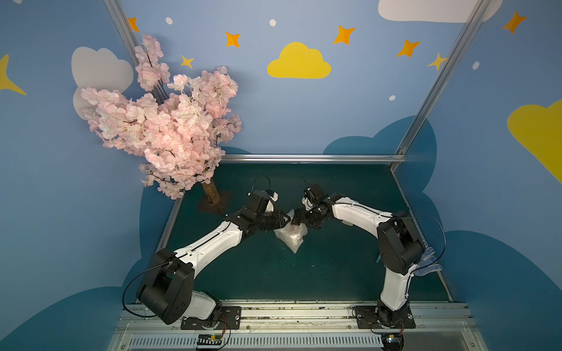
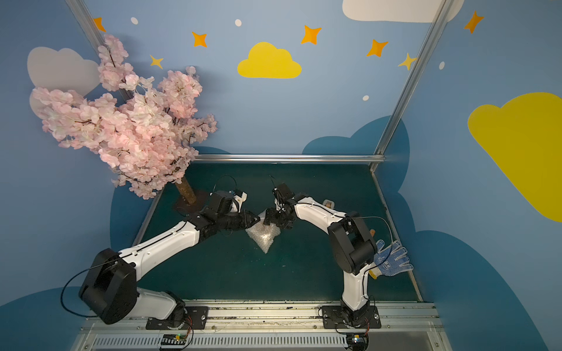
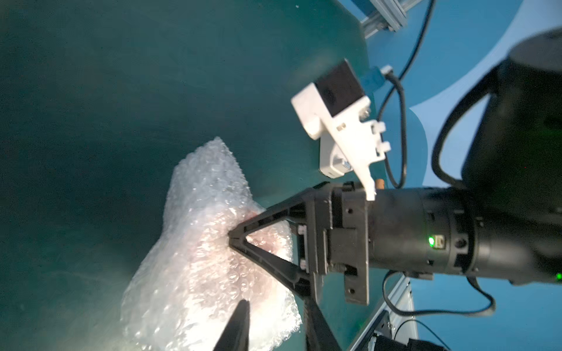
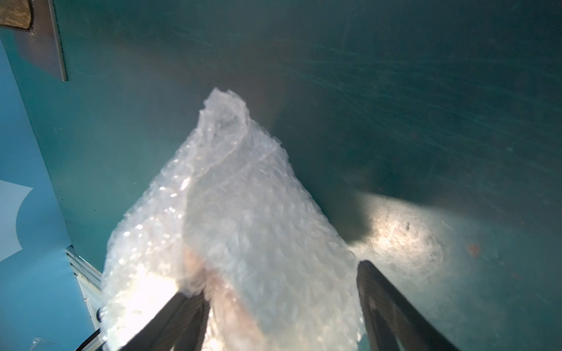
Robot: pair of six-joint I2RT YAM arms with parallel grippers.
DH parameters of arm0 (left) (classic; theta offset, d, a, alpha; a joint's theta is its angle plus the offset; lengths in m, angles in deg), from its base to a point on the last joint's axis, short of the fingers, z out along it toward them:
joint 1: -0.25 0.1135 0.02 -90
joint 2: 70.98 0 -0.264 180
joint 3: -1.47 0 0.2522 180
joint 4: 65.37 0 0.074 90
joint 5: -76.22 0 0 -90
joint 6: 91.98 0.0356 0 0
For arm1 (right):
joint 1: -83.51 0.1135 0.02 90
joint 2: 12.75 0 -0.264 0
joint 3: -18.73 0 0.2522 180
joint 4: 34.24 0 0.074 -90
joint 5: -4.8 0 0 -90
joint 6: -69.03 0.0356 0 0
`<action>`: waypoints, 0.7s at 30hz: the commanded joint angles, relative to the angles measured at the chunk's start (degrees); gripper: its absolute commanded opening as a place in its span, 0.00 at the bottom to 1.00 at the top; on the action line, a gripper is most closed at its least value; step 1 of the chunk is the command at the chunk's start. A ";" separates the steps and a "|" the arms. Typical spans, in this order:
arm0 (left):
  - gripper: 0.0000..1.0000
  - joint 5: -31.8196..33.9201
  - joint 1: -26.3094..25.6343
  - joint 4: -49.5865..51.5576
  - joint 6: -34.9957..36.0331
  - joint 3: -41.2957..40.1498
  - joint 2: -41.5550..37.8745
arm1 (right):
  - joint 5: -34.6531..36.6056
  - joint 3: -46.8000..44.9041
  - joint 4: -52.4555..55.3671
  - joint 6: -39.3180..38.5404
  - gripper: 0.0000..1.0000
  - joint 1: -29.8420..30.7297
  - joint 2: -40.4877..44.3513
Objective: Wrap mugs in bubble wrap
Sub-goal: Wrap the mug in bubble wrap.
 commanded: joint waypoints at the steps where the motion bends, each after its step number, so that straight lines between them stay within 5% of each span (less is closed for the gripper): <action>1: 0.39 6.68 0.02 7.50 4.94 2.71 1.87 | 1.76 -0.33 3.59 -0.26 0.75 -0.16 -1.89; 5: 0.49 8.45 -0.05 9.14 7.30 3.75 4.07 | 1.58 -0.12 3.63 -0.17 0.75 -0.08 -1.97; 21: 0.52 9.50 -2.00 11.03 8.50 5.45 16.48 | 0.59 -1.20 0.99 -0.93 0.76 0.25 1.45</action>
